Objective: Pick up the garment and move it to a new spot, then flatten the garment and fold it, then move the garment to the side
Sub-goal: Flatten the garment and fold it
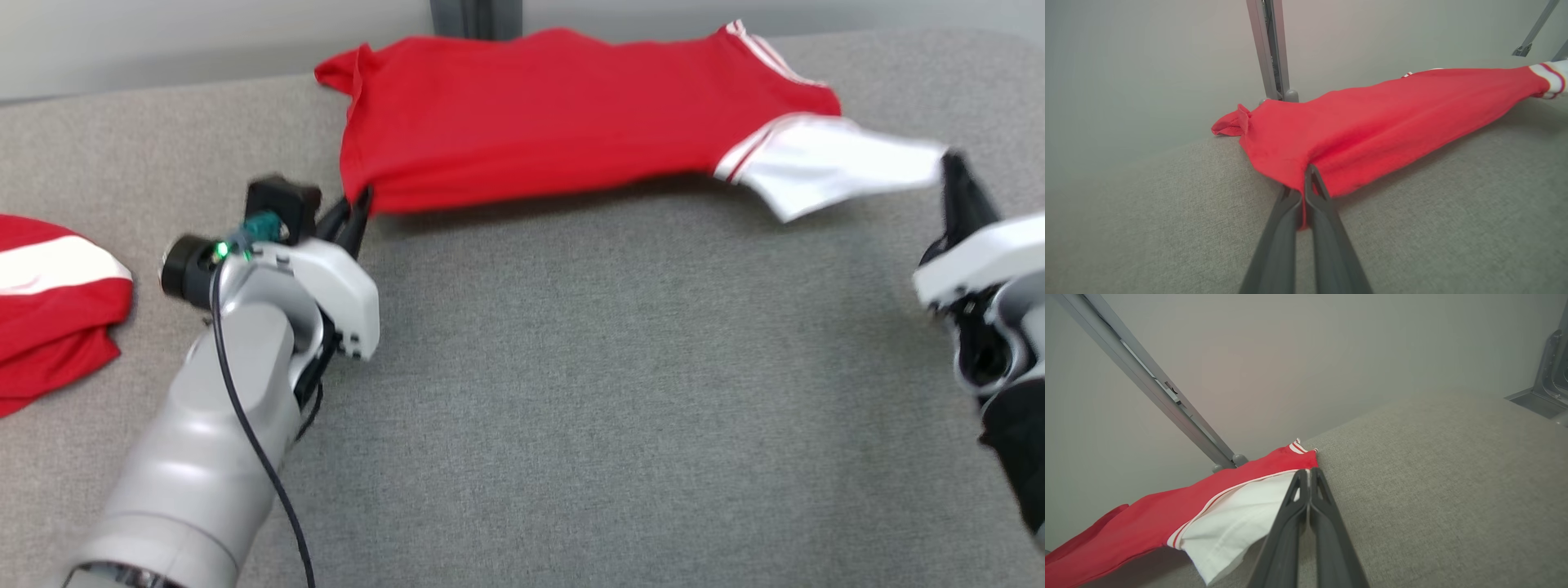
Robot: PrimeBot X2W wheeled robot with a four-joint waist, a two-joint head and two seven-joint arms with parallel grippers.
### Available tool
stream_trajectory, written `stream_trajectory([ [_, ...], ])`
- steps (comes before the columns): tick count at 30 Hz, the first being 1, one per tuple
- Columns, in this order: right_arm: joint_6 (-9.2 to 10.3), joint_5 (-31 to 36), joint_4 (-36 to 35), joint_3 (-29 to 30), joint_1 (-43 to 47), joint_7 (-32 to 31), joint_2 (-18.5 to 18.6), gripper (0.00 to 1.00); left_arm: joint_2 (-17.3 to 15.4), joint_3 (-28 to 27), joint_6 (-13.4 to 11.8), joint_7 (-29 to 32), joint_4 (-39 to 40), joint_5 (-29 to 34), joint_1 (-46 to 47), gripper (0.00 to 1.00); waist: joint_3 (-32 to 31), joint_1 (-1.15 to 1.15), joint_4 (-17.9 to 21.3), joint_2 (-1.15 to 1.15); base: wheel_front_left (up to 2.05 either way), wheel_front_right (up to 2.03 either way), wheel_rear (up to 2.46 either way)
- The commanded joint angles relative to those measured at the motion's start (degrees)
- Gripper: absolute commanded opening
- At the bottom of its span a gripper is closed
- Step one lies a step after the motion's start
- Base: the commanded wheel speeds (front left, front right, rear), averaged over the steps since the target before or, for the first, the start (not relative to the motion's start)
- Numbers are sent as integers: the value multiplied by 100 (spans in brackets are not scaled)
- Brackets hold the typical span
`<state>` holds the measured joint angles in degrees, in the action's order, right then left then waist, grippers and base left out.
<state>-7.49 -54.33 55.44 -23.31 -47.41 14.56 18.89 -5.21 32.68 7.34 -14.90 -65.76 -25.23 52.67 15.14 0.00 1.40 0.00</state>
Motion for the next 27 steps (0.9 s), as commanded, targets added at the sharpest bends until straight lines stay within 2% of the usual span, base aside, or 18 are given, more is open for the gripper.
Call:
stream_trajectory([
  [1,-1,-100,62,-26,198,10,-19,0,-104,45,3,-22,-29,27,-197,0,-227,0,53,0,0,0,0],
  [6,-1,-289,168,-138,710,34,-151,0,-196,235,-7,-26,-51,134,-697,0,-521,0,111,0,0,0,0],
  [14,0,-433,42,-494,1264,-28,-244,0,-261,346,-156,-28,-83,151,-1360,0,-967,0,154,0,0,0,0],
  [21,-1,-632,-138,-732,1637,-113,-151,0,-284,446,-242,-28,29,145,-1895,0,-1351,0,136,0,0,0,0],
  [27,-1,-799,-461,-1032,1863,-572,-40,0,-396,528,-349,-24,297,209,-2253,0,-1491,0,125,0,0,0,0],
])
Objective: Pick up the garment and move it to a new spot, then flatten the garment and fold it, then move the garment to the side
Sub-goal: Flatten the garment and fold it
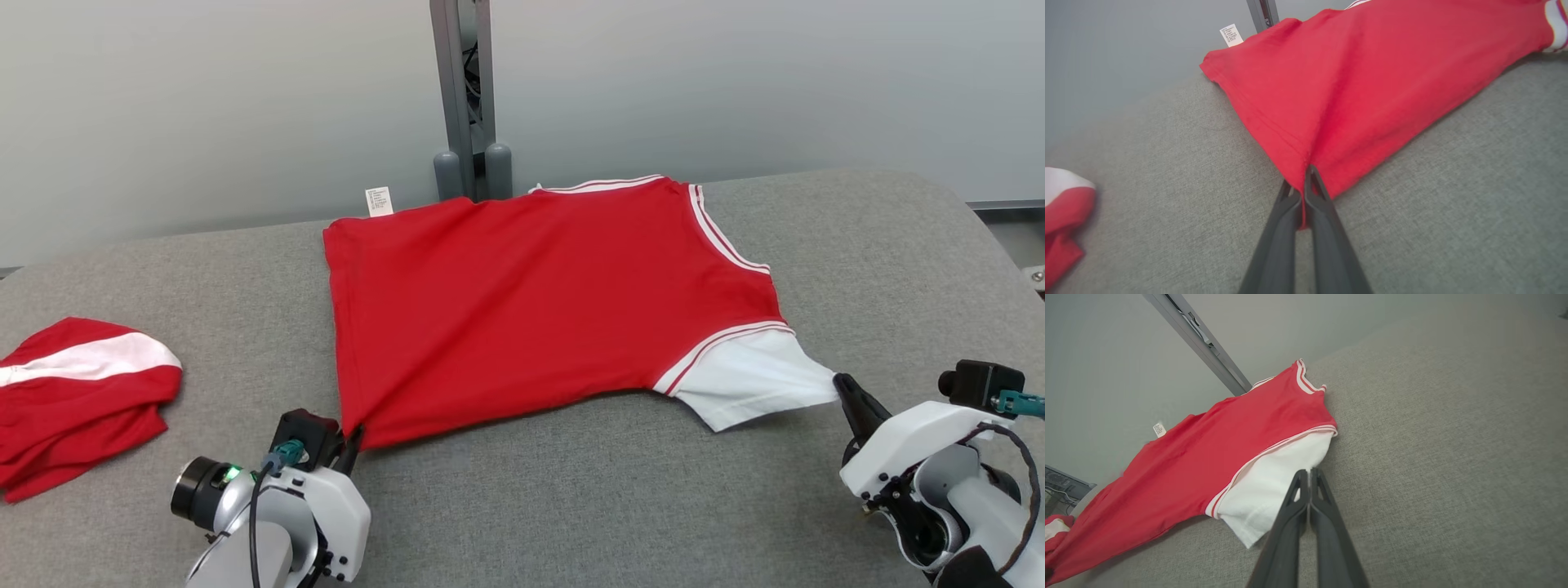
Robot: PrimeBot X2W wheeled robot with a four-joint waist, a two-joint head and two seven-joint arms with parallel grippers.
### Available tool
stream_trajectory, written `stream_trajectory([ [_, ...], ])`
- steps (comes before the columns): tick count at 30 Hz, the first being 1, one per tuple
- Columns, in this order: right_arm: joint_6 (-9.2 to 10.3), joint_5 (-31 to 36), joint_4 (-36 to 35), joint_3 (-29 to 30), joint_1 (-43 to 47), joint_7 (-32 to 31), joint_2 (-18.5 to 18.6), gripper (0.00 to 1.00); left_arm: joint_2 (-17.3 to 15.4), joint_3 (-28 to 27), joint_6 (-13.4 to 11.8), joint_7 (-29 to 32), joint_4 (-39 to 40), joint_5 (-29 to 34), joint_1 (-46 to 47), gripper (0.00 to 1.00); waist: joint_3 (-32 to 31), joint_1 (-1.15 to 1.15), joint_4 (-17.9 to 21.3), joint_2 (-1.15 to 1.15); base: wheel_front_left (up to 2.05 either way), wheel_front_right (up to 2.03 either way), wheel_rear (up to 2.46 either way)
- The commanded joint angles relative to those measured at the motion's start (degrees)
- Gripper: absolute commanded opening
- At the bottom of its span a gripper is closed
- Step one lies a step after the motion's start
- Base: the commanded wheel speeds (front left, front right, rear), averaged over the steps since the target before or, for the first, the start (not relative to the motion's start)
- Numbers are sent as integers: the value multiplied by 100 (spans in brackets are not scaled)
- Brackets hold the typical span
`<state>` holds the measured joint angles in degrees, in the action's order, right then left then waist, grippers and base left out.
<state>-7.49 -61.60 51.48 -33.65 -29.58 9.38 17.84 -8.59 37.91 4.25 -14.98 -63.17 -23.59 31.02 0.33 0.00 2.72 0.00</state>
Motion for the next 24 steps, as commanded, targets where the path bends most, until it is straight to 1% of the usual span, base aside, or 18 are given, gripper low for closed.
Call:
stream_trajectory([
  [1,-1,-118,-136,-33,104,-138,89,0,-98,20,-57,-17,89,56,-128,0,-11,0,-11,0,0,0,0],
  [7,-1,-372,-618,-102,314,-555,327,0,-305,108,-221,3,409,105,-434,0,0,0,-50,0,0,0,0],
  [12,-1,-657,-924,64,573,-874,484,0,-532,151,-329,89,724,106,-765,0,-83,0,-35,0,0,0,0],
  [14,-1,-792,-1097,114,684,-1095,559,0,-642,160,-347,152,894,94,-889,0,-107,0,-27,0,0,0,0],
  [19,-1,-1121,-1527,323,1018,-1694,725,0,-945,200,-426,386,1433,94,-1132,0,-144,0,7,0,0,0,0],
  [24,-2,-1259,-2056,466,1357,-2232,910,0,-1242,258,-467,718,2126,61,-1406,0,-128,0,36,0,0,0,0],
])
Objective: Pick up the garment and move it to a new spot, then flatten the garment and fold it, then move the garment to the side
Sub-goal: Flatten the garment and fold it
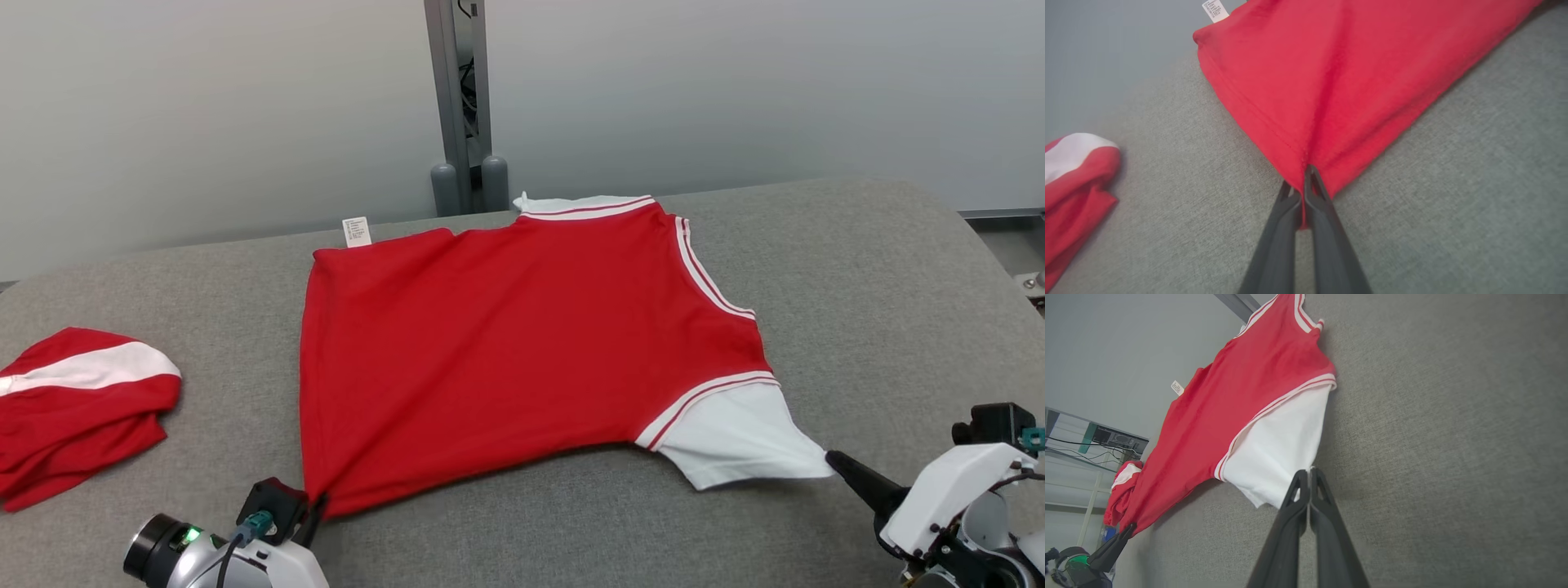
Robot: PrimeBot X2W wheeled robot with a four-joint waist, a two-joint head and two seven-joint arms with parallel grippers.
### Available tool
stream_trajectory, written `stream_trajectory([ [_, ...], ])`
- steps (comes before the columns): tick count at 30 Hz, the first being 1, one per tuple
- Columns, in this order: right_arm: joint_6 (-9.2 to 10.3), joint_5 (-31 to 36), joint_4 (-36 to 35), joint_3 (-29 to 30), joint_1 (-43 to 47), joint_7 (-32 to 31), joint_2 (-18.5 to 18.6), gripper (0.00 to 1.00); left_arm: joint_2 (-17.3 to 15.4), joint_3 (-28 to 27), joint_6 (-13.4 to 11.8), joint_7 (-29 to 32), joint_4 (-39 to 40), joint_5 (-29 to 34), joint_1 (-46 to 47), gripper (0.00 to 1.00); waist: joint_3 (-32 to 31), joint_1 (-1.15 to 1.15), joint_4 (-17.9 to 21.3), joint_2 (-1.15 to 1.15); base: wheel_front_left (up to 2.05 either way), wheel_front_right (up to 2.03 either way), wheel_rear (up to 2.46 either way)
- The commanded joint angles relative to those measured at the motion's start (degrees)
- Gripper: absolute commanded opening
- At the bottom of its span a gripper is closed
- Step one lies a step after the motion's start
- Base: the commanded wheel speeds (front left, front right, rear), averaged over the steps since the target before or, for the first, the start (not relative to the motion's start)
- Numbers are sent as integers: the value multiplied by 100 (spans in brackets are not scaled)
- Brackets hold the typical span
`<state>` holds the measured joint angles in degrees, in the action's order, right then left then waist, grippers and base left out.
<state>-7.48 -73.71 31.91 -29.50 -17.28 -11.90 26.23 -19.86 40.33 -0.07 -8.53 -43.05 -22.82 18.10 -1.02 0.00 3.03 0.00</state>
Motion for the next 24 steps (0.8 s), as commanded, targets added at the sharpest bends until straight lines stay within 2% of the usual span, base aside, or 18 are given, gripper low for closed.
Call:
stream_trajectory([
  [1,-3,-47,-100,52,127,-104,70,0,-115,17,-35,74,114,-16,-114,0,7,0,5,0,0,0,0],
  [9,-3,-282,-797,401,659,-1043,353,0,-671,100,-114,882,1412,-110,-634,0,47,0,-16,0,0,0,0],
  [16,-3,-552,-1244,743,1181,-2137,588,0,-1331,194,-88,1844,2737,-277,-1106,0,44,0,-84,0,0,0,0],
  [24,-3,-484,-1627,1192,1767,-3000,692,0,-2066,253,43,2762,4091,-576,-1541,0,23,0,-136,0,0,0,0],
])
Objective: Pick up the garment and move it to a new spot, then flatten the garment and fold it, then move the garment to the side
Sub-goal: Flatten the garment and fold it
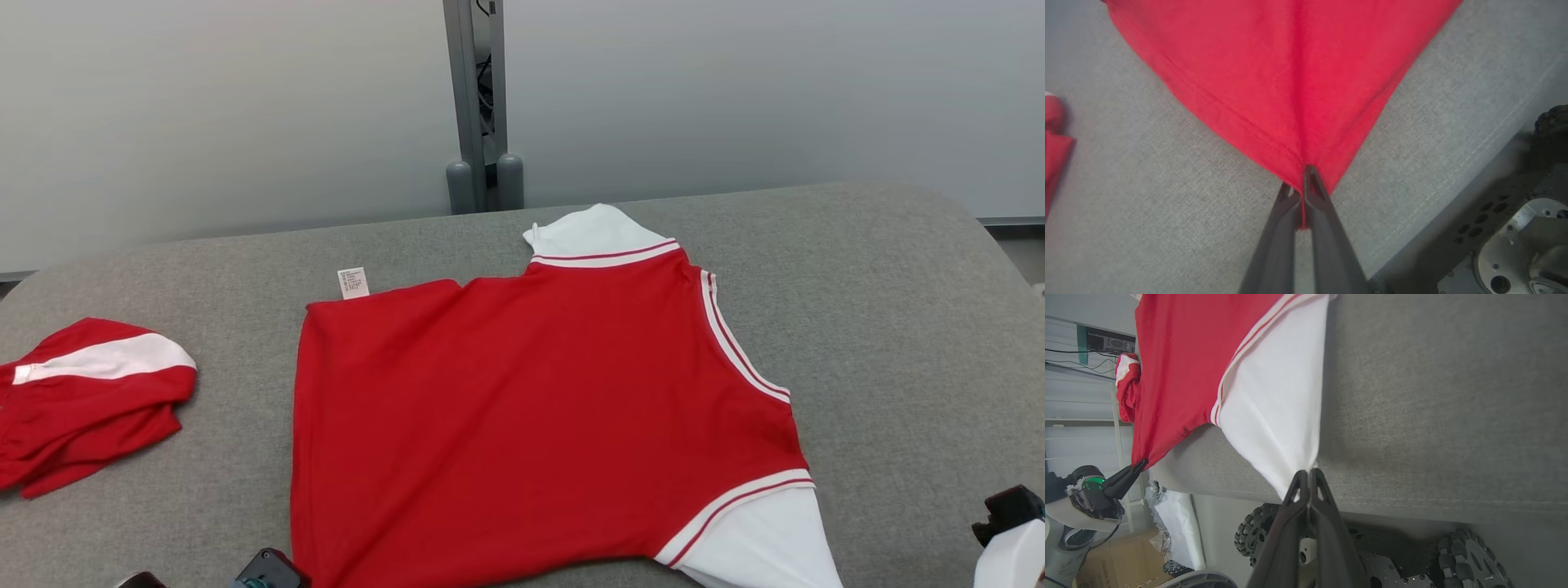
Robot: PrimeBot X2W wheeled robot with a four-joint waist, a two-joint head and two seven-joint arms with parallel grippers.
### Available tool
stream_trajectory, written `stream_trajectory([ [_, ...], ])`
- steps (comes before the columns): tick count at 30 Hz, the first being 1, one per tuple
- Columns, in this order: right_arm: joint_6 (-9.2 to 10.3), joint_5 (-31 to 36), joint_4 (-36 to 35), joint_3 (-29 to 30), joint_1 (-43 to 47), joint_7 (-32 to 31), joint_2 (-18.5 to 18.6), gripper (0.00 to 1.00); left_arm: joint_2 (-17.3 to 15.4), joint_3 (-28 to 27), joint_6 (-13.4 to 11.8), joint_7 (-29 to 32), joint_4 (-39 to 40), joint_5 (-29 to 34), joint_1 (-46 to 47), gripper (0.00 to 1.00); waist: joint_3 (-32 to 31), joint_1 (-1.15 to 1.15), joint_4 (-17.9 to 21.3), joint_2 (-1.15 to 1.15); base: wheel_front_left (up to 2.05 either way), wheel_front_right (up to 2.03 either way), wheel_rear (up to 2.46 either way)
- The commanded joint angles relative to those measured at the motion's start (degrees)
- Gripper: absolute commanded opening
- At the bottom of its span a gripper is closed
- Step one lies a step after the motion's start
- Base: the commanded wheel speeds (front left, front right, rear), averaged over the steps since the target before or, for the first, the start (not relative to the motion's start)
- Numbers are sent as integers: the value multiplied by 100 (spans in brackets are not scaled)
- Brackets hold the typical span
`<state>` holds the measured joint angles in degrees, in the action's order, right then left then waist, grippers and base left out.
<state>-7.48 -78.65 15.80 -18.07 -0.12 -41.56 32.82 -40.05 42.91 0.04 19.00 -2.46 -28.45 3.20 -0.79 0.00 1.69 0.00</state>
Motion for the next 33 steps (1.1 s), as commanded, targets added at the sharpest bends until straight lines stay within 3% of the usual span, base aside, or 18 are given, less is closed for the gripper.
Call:
stream_trajectory([
  [1,-3,17,-64,109,123,-134,22,0,-115,-4,35,102,175,-65,-78,0,0,0,-6,0,0,0,0],
  [10,-3,316,-650,867,795,-861,-195,0,-467,-1,28,862,1109,-584,-376,0,105,0,-26,0,0,0,0],
  [21,-3,1275,-1343,2121,550,-1423,-1351,0,-356,-324,-217,996,1425,-1089,-272,0,196,0,-30,0,0,0,0],
  [33,-3,2413,-1756,3270,-393,-1953,-2635,0,-51,-991,-562,1049,1598,-2044,8,0,396,0,-145,0,0,0,0],
])
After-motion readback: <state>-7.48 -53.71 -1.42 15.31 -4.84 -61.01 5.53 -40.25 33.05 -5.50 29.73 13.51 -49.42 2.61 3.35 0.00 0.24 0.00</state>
